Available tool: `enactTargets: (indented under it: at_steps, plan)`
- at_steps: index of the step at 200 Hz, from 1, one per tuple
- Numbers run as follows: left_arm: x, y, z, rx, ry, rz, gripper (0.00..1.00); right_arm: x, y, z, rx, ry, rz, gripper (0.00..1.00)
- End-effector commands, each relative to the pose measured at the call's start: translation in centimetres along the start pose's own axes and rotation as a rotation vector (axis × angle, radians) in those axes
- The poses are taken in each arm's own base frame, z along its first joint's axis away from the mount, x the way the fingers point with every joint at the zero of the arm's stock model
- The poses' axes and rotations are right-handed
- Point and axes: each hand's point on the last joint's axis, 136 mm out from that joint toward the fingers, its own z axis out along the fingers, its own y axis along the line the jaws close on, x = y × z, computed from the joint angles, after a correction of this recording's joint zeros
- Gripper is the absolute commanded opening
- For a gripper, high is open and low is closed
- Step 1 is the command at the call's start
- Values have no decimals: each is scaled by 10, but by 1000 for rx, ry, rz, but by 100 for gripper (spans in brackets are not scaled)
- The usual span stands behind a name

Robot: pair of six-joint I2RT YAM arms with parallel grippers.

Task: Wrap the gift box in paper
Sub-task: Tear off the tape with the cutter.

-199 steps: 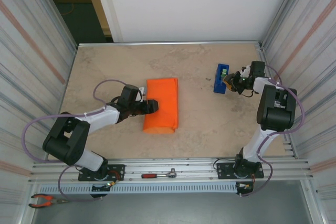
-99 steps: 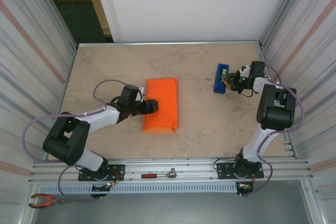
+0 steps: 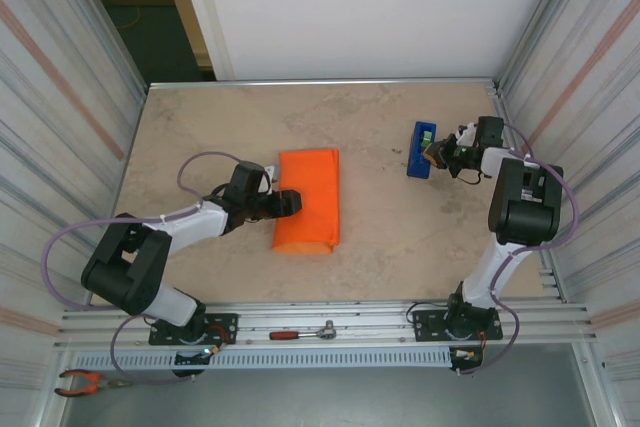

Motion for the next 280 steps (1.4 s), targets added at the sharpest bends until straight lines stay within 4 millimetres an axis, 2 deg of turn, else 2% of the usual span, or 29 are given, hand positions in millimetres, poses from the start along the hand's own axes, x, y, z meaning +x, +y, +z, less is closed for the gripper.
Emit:
enactTargets:
  at_steps: [1,61,105,165,204,280]
  plan:
    - [67,61,7,-241,212,-25,67,2,15,-5,-55,5,0,0]
    - [68,62,6,-244,217,-23,67,5,51,-29,-129,-43,-20,0]
    - [69,62,7,-245,218,-23,66,18,59,-39,-128,-47,-18,0]
    - [69,62,6,-248,219,-20,66,45,37,-46,-73,-56,61,0]
    - [68,62,6,-249,217,-19,66,62,26,-41,-40,-39,75,0]
    - [68,63,7,-252,219,-18,66,75,-7,-37,24,-51,127,0]
